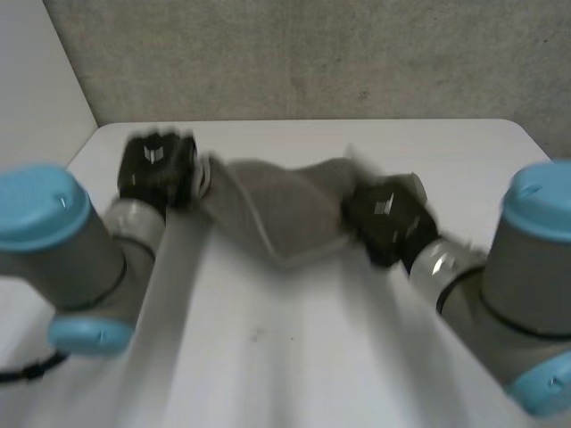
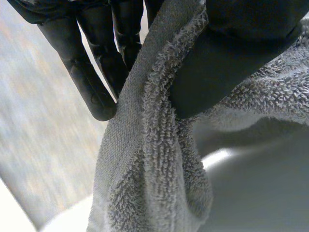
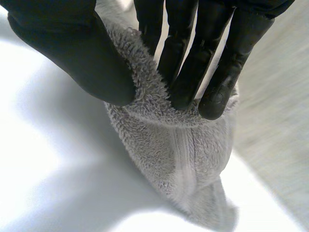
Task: Fold the laundry
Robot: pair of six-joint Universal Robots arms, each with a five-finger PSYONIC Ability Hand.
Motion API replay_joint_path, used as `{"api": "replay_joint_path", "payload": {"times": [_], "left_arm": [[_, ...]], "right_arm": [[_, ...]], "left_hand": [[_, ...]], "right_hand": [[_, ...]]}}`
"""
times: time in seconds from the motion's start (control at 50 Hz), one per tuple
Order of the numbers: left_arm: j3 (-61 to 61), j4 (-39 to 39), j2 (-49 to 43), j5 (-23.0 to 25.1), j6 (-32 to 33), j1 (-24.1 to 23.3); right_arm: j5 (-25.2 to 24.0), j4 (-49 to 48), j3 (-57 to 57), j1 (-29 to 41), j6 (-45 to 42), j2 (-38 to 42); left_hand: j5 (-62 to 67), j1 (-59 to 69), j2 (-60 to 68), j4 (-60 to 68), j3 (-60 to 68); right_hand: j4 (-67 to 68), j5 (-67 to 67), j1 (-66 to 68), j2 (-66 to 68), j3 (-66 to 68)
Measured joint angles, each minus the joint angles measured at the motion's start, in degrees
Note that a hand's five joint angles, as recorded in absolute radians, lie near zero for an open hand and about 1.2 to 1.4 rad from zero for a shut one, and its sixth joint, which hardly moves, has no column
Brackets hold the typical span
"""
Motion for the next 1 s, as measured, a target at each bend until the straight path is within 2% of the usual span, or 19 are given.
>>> {"api": "replay_joint_path", "payload": {"times": [0.04, 0.06, 0.08, 0.1, 0.12, 0.14, 0.18, 0.2, 0.32, 0.52, 0.6, 0.68, 0.72, 0.8, 0.88, 1.0], "left_arm": [[-4.6, -0.2, -0.1, 0.1, 0.6, 0.4], [-6.1, -0.4, -0.1, 0.1, 0.8, 0.6], [-7.8, -0.7, 0.0, 0.1, 1.3, 0.7], [-10.1, -1.3, 0.2, 0.1, 2.1, 1.0], [-10.9, -1.7, 0.4, 0.1, 2.5, 1.1], [-11.7, -2.2, 0.6, 0.1, 3.1, 1.2], [-13.2, -3.8, 1.9, 0.1, 4.5, 1.3], [-13.5, -4.6, 2.6, 0.1, 5.1, 1.4], [-13.8, -9.1, 8.8, 0.2, 7.5, 1.3], [-13.4, -10.6, 14.2, 2.5, 7.8, -0.7], [-13.5, -10.4, 14.0, 3.9, 8.0, -3.3], [-13.5, -10.3, 13.0, 4.4, 8.7, -5.0], [-13.8, -10.4, 12.1, 4.4, 10.7, -5.5], [-14.6, -10.5, 11.3, 4.3, 14.0, -5.6], [-17.0, -10.6, 11.3, 4.1, 17.8, -5.3], [-19.6, -10.2, 11.9, 2.7, 19.2, -5.0]], "right_arm": [[-1.7, 3.9, 2.0, 0.5, -0.5, 2.4], [-2.2, 5.1, 2.4, 0.6, -0.6, 3.1], [-2.8, 6.6, 2.7, 0.7, -0.6, 3.8], [-3.5, 8.7, 2.8, 0.7, -0.6, 4.7], [-3.8, 9.3, 2.8, 0.6, -0.6, 4.9], [-4.1, 10.3, 2.6, 0.6, -0.5, 5.2], [-4.6, 11.8, 1.8, 0.2, -0.2, 5.4], [-4.7, 12.1, 1.5, 0.0, -0.2, 5.3], [-4.8, 12.6, 0.0, -2.0, 0.1, 3.6], [-6.1, 10.1, -0.3, -3.0, -2.3, 1.3], [-8.2, 9.2, -1.3, -2.7, -8.4, 0.8], [-11.1, 9.5, -3.3, -2.2, -19.1, 1.4], [-13.1, 10.4, -4.8, -1.8, -26.7, 2.9], [-15.0, 12.0, -6.6, -1.4, -34.0, 5.0], [-16.7, 14.3, -8.0, -1.1, -39.5, 7.4], [-18.2, 16.2, -8.2, -0.7, -42.8, 10.0]], "left_hand": [[-0.6, -0.3, -2.9, -3.3, -3.1], [-2.6, -1.4, -6.0, -5.7, -6.2], [-6.7, -5.3, -8.5, -8.8, -8.6], [-17.1, -17.2, -18.5, -18.8, -18.6], [-17.1, -17.2, -18.5, -18.8, -18.6], [-24.6, -23.6, -27.1, -26.5, -27.2], [-34.4, -33.5, -36.0, -36.1, -35.8], [-35.6, -34.1, -37.3, -37.4, -37.4], [-40.2, -38.2, -41.5, -42.0, -41.6], [-40.5, -38.5, -41.9, -42.4, -42.0], [-40.5, -38.5, -41.9, -42.4, -42.0], [-40.5, -38.5, -41.9, -42.4, -42.0], [-40.5, -38.5, -41.9, -42.4, -42.0], [-40.7, -38.6, -42.1, -42.5, -42.2], [-41.0, -39.0, -42.4, -42.9, -42.6], [-41.7, -39.8, -43.1, -43.5, -43.2]], "right_hand": [[-5.7, -4.1, -2.5, -5.0, -5.2], [-12.4, -9.7, -7.5, -11.6, -11.8], [-12.4, -9.7, -7.5, -11.6, -11.8], [-30.9, -27.8, -22.3, -29.9, -30.2], [-33.7, -30.8, -25.2, -32.6, -33.0], [-37.8, -35.0, -28.3, -36.5, -37.1], [-42.0, -39.5, -31.4, -40.7, -41.4], [-43.2, -40.8, -32.0, -41.5, -42.3], [-43.9, -41.8, -32.0, -41.5, -42.5], [-44.2, -42.1, -32.0, -41.5, -42.5], [-44.2, -42.1, -32.0, -41.5, -42.5], [-44.2, -42.1, -32.0, -41.5, -42.5], [-44.2, -42.1, -32.0, -41.5, -42.5], [-44.2, -42.1, -32.0, -41.5, -42.5], [-44.2, -42.2, -32.0, -41.5, -42.5], [-44.6, -42.5, -32.0, -41.5, -43.4]]}}
